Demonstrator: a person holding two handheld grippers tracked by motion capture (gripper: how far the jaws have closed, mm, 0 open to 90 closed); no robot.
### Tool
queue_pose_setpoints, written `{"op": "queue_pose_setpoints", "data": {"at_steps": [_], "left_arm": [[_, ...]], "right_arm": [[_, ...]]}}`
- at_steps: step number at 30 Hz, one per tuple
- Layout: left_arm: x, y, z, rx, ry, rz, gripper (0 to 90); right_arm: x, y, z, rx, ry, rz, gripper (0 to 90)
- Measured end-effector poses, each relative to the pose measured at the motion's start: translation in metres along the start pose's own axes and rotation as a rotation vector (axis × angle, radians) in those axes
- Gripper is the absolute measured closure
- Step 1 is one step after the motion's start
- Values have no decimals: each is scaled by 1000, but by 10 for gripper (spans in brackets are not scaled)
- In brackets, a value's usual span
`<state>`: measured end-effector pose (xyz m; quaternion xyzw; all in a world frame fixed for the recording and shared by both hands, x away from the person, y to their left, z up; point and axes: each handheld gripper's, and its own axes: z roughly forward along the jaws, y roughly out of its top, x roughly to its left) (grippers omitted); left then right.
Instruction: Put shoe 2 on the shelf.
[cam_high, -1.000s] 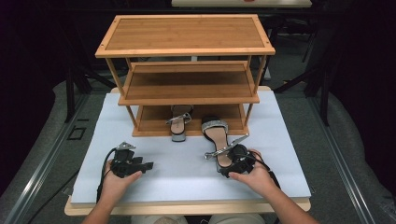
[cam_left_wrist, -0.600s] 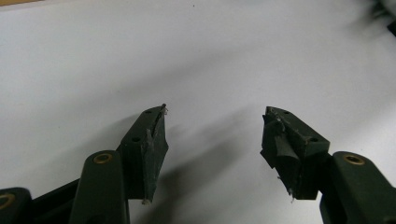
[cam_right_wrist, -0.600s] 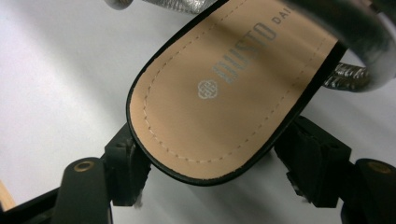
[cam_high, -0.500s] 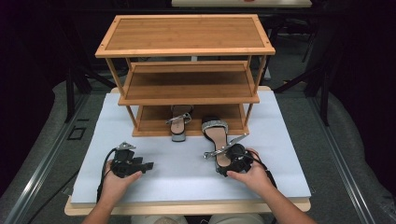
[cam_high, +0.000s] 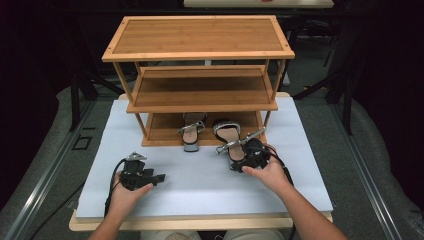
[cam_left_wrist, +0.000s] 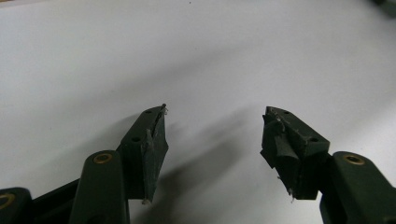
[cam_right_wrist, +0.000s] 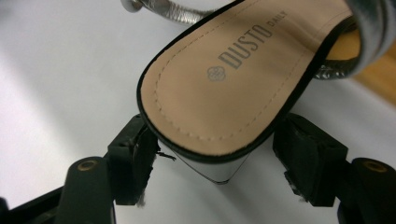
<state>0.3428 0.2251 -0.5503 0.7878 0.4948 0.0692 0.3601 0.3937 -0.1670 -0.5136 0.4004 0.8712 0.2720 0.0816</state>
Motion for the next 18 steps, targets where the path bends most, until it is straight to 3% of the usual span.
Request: {"op": "queue_pose_setpoints", "data": {"at_steps": [1, 2, 4, 6, 7, 9, 11, 15, 18], "left_arm": [[0, 0, 0, 0, 0, -1, 399], [0, 0, 0, 1, -1, -3, 399], [1, 0, 0, 1, -1, -2, 399], [1, 0, 0, 4, -1, -2, 399], [2, 0, 0, 4, -2, -2, 399], [2, 0, 0, 5, -1, -2, 399], [2, 0, 1, 4, 0, -3, 399], [2, 0, 1, 3, -2, -4, 399], [2, 0, 1, -1, -3, -6, 399]], "right_arm": [[-3, 3, 2, -7, 10, 4, 313], [-7, 4, 6, -34, 94, 7, 313], [-8, 9, 10, -21, 31, 6, 315], [-10, 13, 16, -15, 29, -3, 316], [-9, 15, 18, -2, 1, -4, 316], [-12, 18, 22, -16, 37, -12, 316], [-13, 22, 24, -15, 4, -2, 316], [-17, 28, 29, -44, 10, 15, 318], [-20, 32, 32, -36, -1, 4, 318]]}}
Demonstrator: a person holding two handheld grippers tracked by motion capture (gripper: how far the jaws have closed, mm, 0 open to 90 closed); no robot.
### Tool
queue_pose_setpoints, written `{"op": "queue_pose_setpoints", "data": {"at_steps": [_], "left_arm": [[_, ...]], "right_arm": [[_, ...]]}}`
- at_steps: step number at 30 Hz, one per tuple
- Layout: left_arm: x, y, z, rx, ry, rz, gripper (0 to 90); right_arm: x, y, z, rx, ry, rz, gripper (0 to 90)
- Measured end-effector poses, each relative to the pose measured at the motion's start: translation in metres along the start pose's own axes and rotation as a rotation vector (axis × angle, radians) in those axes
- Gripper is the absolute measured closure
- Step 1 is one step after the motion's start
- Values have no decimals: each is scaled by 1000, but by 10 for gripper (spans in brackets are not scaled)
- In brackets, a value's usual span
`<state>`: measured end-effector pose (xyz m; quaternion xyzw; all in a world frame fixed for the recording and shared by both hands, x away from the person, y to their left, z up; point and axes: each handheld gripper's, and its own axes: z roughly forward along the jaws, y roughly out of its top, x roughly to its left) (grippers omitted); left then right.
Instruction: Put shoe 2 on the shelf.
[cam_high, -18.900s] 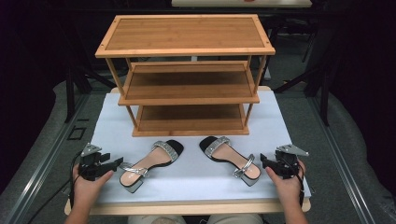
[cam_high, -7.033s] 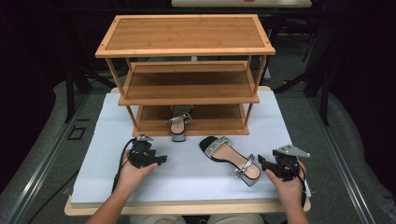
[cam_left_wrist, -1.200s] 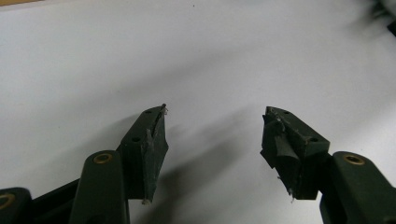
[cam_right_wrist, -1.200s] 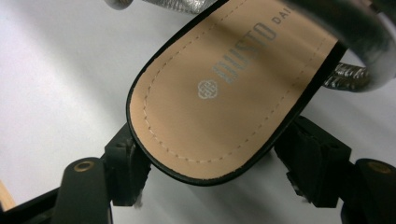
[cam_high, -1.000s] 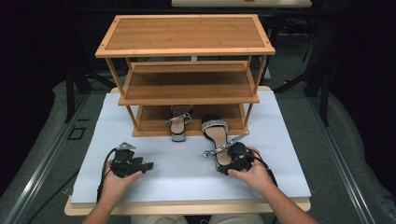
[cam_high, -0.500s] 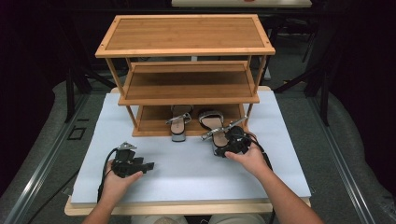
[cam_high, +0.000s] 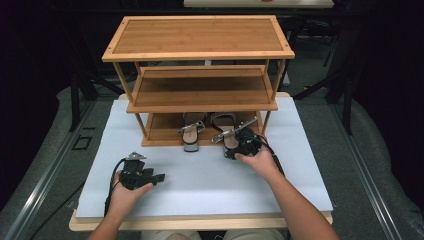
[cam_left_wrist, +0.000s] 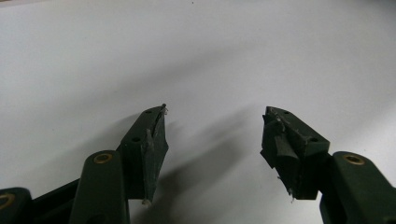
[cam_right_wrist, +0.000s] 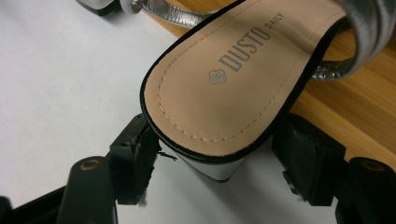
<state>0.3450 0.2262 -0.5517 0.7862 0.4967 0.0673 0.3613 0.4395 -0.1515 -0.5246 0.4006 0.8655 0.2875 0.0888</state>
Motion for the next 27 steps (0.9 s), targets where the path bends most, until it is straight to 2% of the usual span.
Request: {"op": "queue_pose_setpoints", "data": {"at_steps": [3, 4, 5, 7, 9, 14, 17, 27], "left_arm": [[0, 0, 0, 0, -1, 1, 399], [0, 0, 0, 2, -1, 1, 399], [1, 1, 0, 3, -1, 2, 399], [0, 1, 0, 5, -1, 3, 399], [0, 1, 0, 5, -1, 3, 399], [0, 1, 0, 5, -2, 3, 399], [0, 1, 1, 5, -5, 4, 399], [-4, 4, 5, 5, -6, 20, 399]], "right_arm": [[-2, 3, 1, -8, 0, 3, 319], [-4, 4, 2, -10, 19, 1, 319], [-4, 5, 2, -10, 19, 4, 319], [-4, 8, 4, -6, -9, 4, 320], [-5, 11, 5, 3, 10, 4, 320], [-6, 19, 9, 0, -8, 2, 321], [-7, 21, 11, -7, -24, 10, 324], [-8, 24, 16, -16, -9, 48, 323]]}}
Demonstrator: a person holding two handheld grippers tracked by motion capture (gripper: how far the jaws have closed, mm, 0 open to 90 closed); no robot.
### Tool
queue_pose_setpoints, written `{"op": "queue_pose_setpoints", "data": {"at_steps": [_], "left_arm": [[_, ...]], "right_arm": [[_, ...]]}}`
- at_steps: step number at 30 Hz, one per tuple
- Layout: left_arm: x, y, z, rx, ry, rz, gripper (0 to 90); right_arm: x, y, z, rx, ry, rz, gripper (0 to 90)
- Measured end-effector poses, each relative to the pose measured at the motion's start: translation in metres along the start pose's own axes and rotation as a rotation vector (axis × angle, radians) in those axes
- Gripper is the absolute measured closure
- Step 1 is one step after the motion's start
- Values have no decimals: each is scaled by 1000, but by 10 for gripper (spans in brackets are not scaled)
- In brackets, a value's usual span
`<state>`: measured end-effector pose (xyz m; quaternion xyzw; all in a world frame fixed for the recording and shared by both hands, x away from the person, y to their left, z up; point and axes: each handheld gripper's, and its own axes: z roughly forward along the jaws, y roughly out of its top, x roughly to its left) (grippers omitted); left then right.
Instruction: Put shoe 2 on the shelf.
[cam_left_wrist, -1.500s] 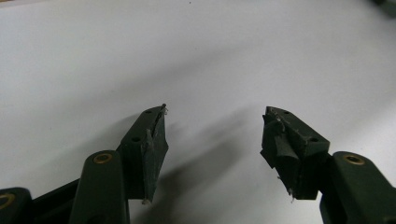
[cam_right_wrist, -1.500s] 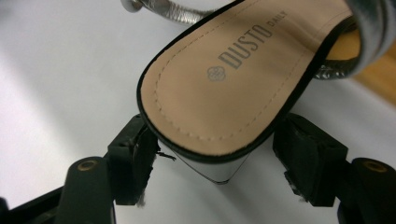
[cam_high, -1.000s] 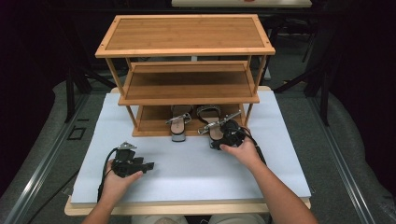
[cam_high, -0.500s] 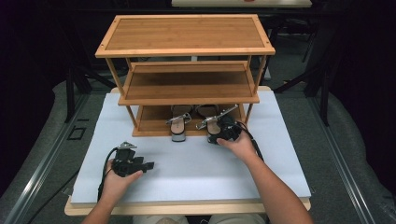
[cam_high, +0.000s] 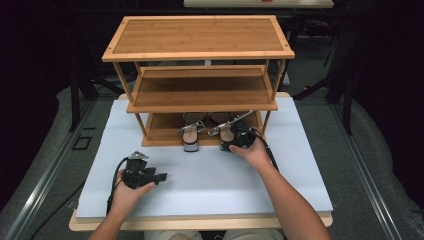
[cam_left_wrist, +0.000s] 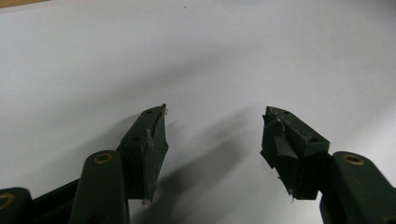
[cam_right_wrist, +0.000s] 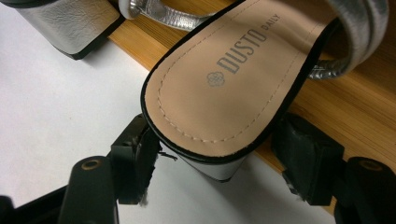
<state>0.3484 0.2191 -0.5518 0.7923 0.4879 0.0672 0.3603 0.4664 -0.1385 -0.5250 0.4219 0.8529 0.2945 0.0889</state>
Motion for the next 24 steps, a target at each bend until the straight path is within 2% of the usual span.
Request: {"op": "queue_pose_setpoints", "data": {"at_steps": [2, 3, 4, 6, 7, 10, 12, 13, 14, 16, 20, 24], "left_arm": [[-1, 1, 1, -1, -1, 7, 399], [-1, 2, 2, 1, -1, 9, 399], [-1, 2, 2, 2, -1, 11, 399], [-2, 4, 4, 1, 0, 14, 399], [-1, 5, 5, 4, -1, 21, 399], [-2, 7, 7, 2, -1, 24, 399], [-2, 8, 8, 5, 0, 26, 399], [-2, 9, 8, 5, 0, 26, 398], [-2, 9, 8, 6, 0, 26, 399], [-2, 10, 8, 6, 0, 27, 399], [0, 12, 7, -18, -11, 16, 402], [0, 23, 9, -36, -17, 17, 404]], "right_arm": [[0, 0, 0, -4, 3, 4, 323], [1, 0, 0, -7, -18, 9, 323], [1, -1, 0, -10, -18, 18, 323], [2, -1, -2, 0, 5, 49, 323], [2, -2, -2, -17, 1, 31, 322], [5, -4, -8, -1, -8, 42, 314], [6, -5, -11, -20, -11, 13, 314], [8, -5, -13, -18, -39, 12, 315], [9, -6, -15, -16, -25, 3, 319], [12, -7, -18, -17, -31, -5, 327], [16, -9, -24, -13, -36, -19, 346], [16, -10, -28, -12, -47, -37, 360]]}}
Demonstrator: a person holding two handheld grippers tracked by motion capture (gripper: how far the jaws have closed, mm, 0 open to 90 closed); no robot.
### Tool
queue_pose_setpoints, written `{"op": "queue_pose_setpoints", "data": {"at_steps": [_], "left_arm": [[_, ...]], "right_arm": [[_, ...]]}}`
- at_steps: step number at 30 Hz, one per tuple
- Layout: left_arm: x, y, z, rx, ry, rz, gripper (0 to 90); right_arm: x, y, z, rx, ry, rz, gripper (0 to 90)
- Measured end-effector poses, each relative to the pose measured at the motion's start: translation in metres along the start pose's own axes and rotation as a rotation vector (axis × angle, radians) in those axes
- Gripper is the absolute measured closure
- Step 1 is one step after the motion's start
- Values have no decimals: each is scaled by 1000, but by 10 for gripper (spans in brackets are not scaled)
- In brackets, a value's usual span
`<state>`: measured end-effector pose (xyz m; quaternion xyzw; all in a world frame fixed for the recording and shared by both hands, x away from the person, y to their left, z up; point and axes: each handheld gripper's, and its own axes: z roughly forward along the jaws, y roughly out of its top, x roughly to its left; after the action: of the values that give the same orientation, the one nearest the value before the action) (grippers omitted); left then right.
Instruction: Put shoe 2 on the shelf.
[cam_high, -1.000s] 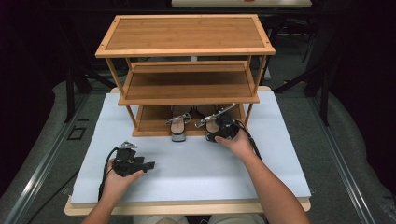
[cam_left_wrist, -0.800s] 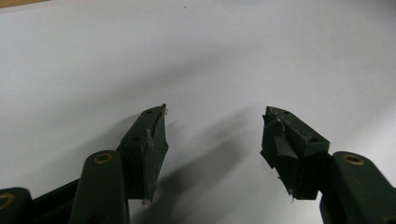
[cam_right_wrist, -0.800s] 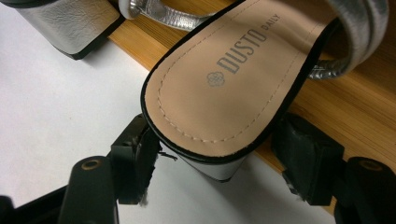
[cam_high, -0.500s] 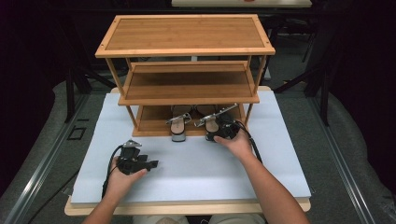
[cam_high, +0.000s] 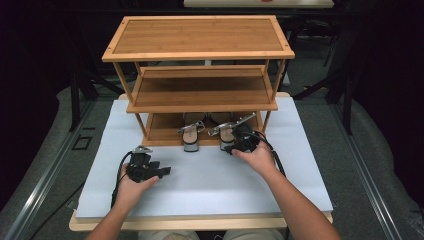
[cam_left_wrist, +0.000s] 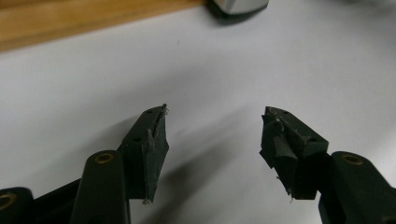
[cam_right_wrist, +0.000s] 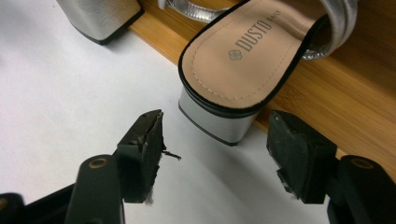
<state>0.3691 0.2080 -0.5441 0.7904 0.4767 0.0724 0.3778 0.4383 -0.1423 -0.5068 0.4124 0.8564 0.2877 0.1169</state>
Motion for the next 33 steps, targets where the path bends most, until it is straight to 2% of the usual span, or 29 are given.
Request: {"op": "queue_pose_setpoints", "data": {"at_steps": [5, 9, 11, 12, 17, 23, 32, 33], "left_arm": [[-5, 19, 11, -21, -2, 22, 418], [-10, 34, 20, 3, 24, 82, 483], [-12, 39, 24, 12, 31, 87, 554], [-13, 41, 25, 12, 36, 90, 564], [-15, 49, 33, 33, 26, 91, 666], [-20, 57, 41, 14, 24, 98, 658], [-19, 63, 54, -8, 34, 101, 660], [-18, 64, 55, -3, 21, 95, 660]], "right_arm": [[-4, -2, 1, -4, 4, 13, 378], [-5, -3, 0, -26, 22, 24, 406], [-4, -3, 1, -32, 38, 23, 427], [-3, -2, 1, -31, 18, 18, 430], [-3, -2, 1, -29, -2, 12, 476], [-7, -3, 3, -43, 12, 47, 502], [-6, -2, 7, -45, -5, 38, 510], [-6, -2, 7, -46, -5, 38, 510]]}}
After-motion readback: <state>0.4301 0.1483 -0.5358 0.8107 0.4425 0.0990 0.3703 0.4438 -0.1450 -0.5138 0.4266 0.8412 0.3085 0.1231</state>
